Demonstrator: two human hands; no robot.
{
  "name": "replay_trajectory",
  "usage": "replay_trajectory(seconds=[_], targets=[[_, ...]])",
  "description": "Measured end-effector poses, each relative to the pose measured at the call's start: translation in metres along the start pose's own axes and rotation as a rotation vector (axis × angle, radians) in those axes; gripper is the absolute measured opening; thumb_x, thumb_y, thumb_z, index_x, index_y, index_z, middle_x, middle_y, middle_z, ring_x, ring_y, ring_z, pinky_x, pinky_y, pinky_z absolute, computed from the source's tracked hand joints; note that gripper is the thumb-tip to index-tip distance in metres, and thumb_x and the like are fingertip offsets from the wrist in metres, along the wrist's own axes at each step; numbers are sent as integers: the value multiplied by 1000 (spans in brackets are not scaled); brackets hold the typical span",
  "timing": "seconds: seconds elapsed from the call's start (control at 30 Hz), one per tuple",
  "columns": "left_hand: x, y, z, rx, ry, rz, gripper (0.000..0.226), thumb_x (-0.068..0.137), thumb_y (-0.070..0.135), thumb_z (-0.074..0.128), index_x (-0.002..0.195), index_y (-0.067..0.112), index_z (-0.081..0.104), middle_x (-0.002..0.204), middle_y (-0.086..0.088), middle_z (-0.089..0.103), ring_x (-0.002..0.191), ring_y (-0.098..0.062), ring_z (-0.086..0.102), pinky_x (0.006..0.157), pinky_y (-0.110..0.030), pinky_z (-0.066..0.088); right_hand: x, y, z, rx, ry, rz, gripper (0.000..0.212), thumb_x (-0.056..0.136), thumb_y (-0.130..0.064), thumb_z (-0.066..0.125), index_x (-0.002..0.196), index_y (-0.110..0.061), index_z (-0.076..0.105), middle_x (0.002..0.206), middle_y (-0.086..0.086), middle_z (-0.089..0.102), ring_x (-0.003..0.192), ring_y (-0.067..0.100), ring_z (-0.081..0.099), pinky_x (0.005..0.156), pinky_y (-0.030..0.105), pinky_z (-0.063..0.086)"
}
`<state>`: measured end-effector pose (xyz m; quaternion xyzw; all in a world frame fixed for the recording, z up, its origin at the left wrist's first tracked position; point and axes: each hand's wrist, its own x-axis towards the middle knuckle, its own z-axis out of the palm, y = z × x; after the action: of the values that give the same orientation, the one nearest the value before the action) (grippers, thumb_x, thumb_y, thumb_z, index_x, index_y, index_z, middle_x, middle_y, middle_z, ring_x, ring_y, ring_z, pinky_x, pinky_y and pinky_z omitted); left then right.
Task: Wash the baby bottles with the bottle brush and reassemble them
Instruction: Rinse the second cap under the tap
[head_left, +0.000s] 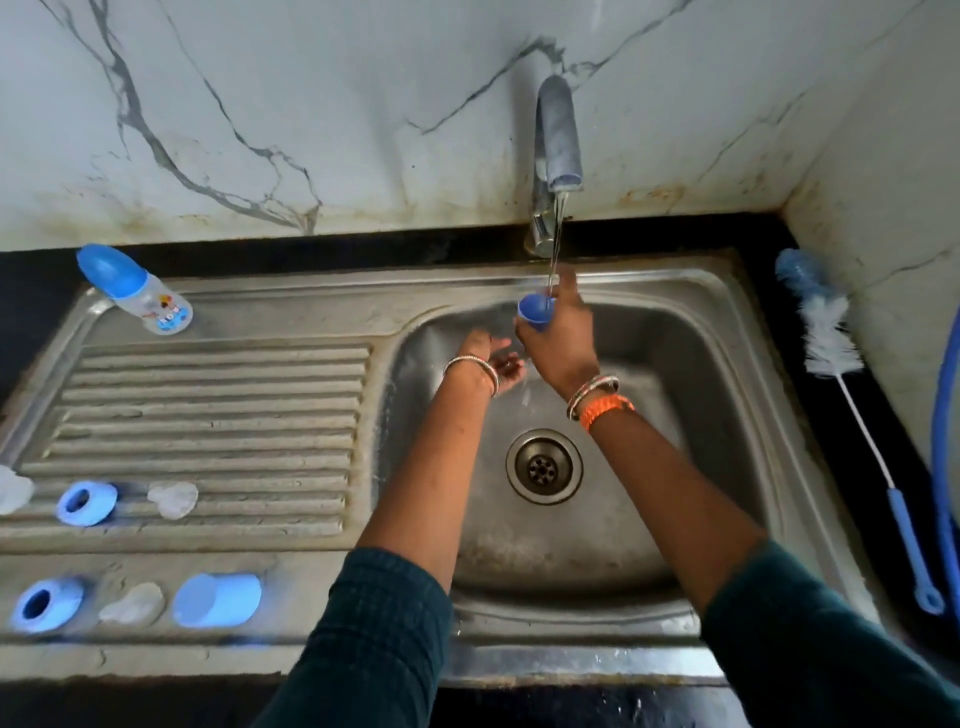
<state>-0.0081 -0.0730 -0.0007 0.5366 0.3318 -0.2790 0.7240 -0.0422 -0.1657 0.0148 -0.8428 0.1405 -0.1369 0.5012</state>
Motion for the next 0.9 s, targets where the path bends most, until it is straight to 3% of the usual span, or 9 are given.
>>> replay_trajectory(seconds=[0.07, 0.17, 0.37, 0.43, 0.53, 0.63, 0.7, 0.83, 0.9], targets=[[1, 0, 2, -16, -35, -7, 25, 92, 8, 34, 76, 3, 52, 80, -13, 53, 71, -23, 51, 77, -35, 49, -1, 0, 1, 25, 113, -104, 58, 81, -5, 68, 132, -8, 41, 117, 8, 56, 105, 16, 56, 91, 23, 45], [-1, -2, 4, 15, -55, -27, 30, 92, 9, 31, 69, 7, 49, 74, -11, 53, 66, -22, 50, 67, -34, 46, -4, 9, 3, -62, -19, -54, 55, 79, -5, 69, 129, -7, 45, 113, 10, 61, 100, 22, 61, 86, 28, 50], [-4, -2, -3, -13, -76, -10, 28, 92, 9, 30, 72, 6, 49, 76, -12, 56, 68, -22, 51, 67, -33, 44, 0, 8, 3, -122, -53, -29, 45, 79, -11, 71, 121, -3, 57, 109, 13, 65, 100, 24, 61, 89, 29, 47], [-9, 3, -4, -15, -86, 12, 27, 92, 14, 30, 72, 9, 47, 73, -13, 58, 68, -23, 52, 67, -31, 43, 7, 10, 4, 90, -25, 170, 29, 82, -17, 70, 106, -3, 65, 96, 12, 69, 93, 25, 65, 82, 31, 52], [-6, 9, -9, -38, -103, 26, 30, 91, 17, 31, 75, 8, 55, 56, -7, 65, 69, -21, 54, 71, -28, 43, 8, -1, -6, 703, -153, 664, 28, 97, -28, 50, 100, -1, 57, 78, 15, 65, 67, 26, 66, 49, 28, 57], [-9, 13, -12, -67, -101, 43, 31, 92, 15, 31, 78, 8, 58, 73, -8, 64, 70, -21, 56, 74, -30, 46, 12, -1, -12, 1003, -251, 938, 40, 100, -35, 43, 92, 1, 57, 66, 16, 68, 49, 23, 65, 41, 25, 52], [-9, 12, -14, -83, -88, 37, 29, 93, 14, 32, 78, 7, 57, 69, -8, 63, 68, -21, 55, 72, -32, 47, 9, -7, -10, 869, -318, 873, 37, 100, -33, 46, 103, 2, 56, 71, 16, 69, 53, 23, 67, 46, 27, 56], [-13, 7, -20, -68, -89, 18, 29, 94, 12, 31, 81, 10, 57, 74, -7, 65, 72, -20, 57, 64, -30, 48, -6, 13, -10, 67, -198, 171, 52, 84, -8, 70, 129, -7, 44, 113, 13, 61, 97, 23, 60, 84, 33, 53], [-14, 4, -23, -46, -82, 8, 30, 93, 11, 30, 82, 10, 59, 82, -6, 62, 73, -18, 56, 70, -30, 45, -13, 17, -13, -97, -118, -17, 58, 81, -3, 70, 133, -9, 43, 119, 10, 58, 104, 20, 55, 91, 29, 47]])
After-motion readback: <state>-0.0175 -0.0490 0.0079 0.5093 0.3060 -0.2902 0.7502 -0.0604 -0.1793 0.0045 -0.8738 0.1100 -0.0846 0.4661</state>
